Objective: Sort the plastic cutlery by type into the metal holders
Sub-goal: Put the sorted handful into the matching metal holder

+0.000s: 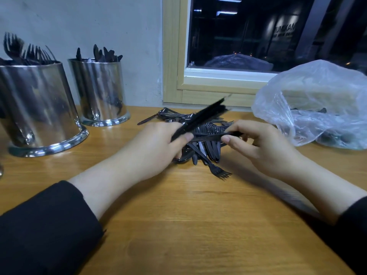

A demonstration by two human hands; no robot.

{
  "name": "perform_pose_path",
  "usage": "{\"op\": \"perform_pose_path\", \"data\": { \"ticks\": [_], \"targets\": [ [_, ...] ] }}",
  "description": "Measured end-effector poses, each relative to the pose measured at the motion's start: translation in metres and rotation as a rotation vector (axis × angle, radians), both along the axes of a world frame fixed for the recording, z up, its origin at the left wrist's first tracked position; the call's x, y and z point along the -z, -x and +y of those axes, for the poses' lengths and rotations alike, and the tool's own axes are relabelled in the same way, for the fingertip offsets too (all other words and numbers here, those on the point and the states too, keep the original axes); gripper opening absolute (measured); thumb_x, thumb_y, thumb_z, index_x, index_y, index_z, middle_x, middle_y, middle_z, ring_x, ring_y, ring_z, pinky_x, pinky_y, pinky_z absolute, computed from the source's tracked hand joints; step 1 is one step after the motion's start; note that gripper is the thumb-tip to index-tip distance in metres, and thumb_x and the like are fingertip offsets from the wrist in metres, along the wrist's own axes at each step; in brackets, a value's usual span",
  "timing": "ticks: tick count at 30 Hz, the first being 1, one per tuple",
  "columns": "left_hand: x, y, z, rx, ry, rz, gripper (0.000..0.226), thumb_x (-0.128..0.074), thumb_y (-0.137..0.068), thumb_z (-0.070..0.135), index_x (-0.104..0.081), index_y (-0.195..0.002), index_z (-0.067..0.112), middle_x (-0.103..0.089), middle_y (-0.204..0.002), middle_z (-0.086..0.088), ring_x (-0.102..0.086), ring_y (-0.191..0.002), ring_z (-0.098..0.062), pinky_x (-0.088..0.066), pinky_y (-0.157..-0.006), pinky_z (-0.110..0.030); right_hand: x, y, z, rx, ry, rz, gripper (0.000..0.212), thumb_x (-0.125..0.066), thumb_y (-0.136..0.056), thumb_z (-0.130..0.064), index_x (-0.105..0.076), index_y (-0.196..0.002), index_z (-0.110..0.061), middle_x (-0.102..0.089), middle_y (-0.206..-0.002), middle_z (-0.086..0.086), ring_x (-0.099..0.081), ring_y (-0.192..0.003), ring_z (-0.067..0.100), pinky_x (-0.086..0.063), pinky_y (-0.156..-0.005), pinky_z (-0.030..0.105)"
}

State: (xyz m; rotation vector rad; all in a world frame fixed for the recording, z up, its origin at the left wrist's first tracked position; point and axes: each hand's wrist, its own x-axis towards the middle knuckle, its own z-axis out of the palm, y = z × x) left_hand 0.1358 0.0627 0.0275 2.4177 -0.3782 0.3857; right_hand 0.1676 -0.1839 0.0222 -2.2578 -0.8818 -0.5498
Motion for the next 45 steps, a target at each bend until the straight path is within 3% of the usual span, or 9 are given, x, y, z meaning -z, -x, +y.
{"op": "perform_pose_path", "data": {
  "ticks": [4,7,10,12,16,26,32,38,45],
  "targets": [
    [0.003,-0.004,0.001,-0.004,0.016,0.035,0.033,-0.052,-0.103,0.043,-0.061,-0.081,0.019,-0.051,-0.057,0.009,-0.044,-0.049,-0.004,-0.033,-0.049,-0.020,0.008,-0.019,-0.008,0.087,-0.327,0.080,0.009,-0.066,-0.095,-0.038,-0.063,-0.103,-0.034,-0.067,-0.086,-0.006,-0.060,-0.080,0.014,-0.046,-0.075,0.024],
    [0.001,-0.004,0.003,-0.038,0.093,0.028,0.034,-0.054,-0.103,0.040,-0.052,-0.073,0.023,-0.050,-0.047,0.018,-0.047,-0.044,0.001,-0.033,-0.046,-0.017,0.020,-0.044,-0.018,0.328,-0.103,0.004,0.017,-0.064,-0.097,-0.025,-0.067,-0.114,-0.028,-0.064,-0.089,-0.015,-0.059,-0.083,0.013,-0.040,-0.074,0.008],
    [-0.001,-0.004,0.004,-0.080,0.145,0.013,0.040,-0.057,-0.101,0.039,-0.047,-0.069,0.019,-0.052,-0.048,0.014,-0.051,-0.041,-0.001,-0.037,-0.046,-0.017,0.030,-0.065,-0.024,0.371,0.162,0.019,0.031,-0.065,-0.094,-0.018,-0.067,-0.125,-0.021,-0.062,-0.106,-0.008,-0.057,-0.098,0.017,-0.042,-0.086,0.026],
    [-0.001,-0.005,0.006,-0.106,0.159,0.001,0.041,-0.059,-0.100,0.042,-0.049,-0.070,0.015,-0.051,-0.056,0.006,-0.050,-0.050,-0.011,-0.047,-0.060,-0.030,0.032,-0.073,-0.023,0.396,0.293,0.058,0.038,-0.063,-0.094,-0.021,-0.064,-0.133,-0.021,-0.061,-0.120,-0.001,-0.053,-0.110,0.022,-0.043,-0.097,0.037],
    [-0.001,-0.006,0.006,-0.140,0.170,0.009,0.043,-0.059,-0.099,0.043,-0.047,-0.069,0.015,-0.048,-0.059,0.001,-0.040,-0.046,-0.010,-0.035,-0.052,-0.027,0.030,-0.081,-0.018,0.388,0.380,0.022,0.031,-0.063,-0.095,-0.030,-0.068,-0.126,-0.026,-0.060,-0.119,-0.001,-0.050,-0.107,0.025,-0.046,-0.095,0.050],
    [-0.003,-0.004,0.005,-0.157,0.144,-0.008,0.037,-0.058,-0.100,0.041,-0.050,-0.070,0.021,-0.050,-0.058,0.007,-0.044,-0.045,-0.002,-0.032,-0.046,-0.017,0.030,-0.079,-0.016,0.389,0.471,-0.132,0.020,-0.059,-0.097,-0.027,-0.073,-0.110,-0.025,-0.058,-0.111,-0.001,-0.042,-0.099,0.022,-0.026,-0.080,0.037],
    [-0.006,-0.003,0.007,-0.188,0.184,-0.034,0.043,-0.051,-0.103,0.042,-0.059,-0.082,0.005,-0.065,-0.070,-0.016,-0.063,-0.067,-0.033,-0.054,-0.075,-0.046,0.020,-0.065,-0.008,0.346,0.309,-0.256,0.010,-0.057,-0.092,-0.019,-0.066,-0.097,-0.017,-0.063,-0.098,0.001,-0.053,-0.094,0.028,-0.043,-0.081,0.045],
    [-0.008,-0.007,0.017,-0.230,0.265,-0.136,0.035,-0.052,-0.103,0.040,-0.071,-0.083,0.018,-0.075,-0.079,0.000,-0.071,-0.080,-0.020,-0.057,-0.083,-0.046,0.007,-0.042,0.001,0.158,0.226,-0.372,0.010,-0.057,-0.097,-0.012,-0.063,-0.104,-0.012,-0.060,-0.089,-0.004,-0.054,-0.082,0.021,-0.047,-0.070,0.038],
    [-0.003,0.000,0.004,0.106,0.299,0.117,0.023,-0.051,-0.106,0.027,-0.059,-0.087,0.016,-0.071,-0.068,0.001,-0.065,-0.052,-0.021,-0.058,-0.057,-0.033,0.000,-0.017,0.034,-0.006,-0.001,-0.449,0.015,-0.056,-0.101,-0.015,-0.066,-0.107,-0.007,-0.055,-0.091,-0.009,-0.050,-0.081,0.010,-0.042,-0.076,0.024]
  ]
}}
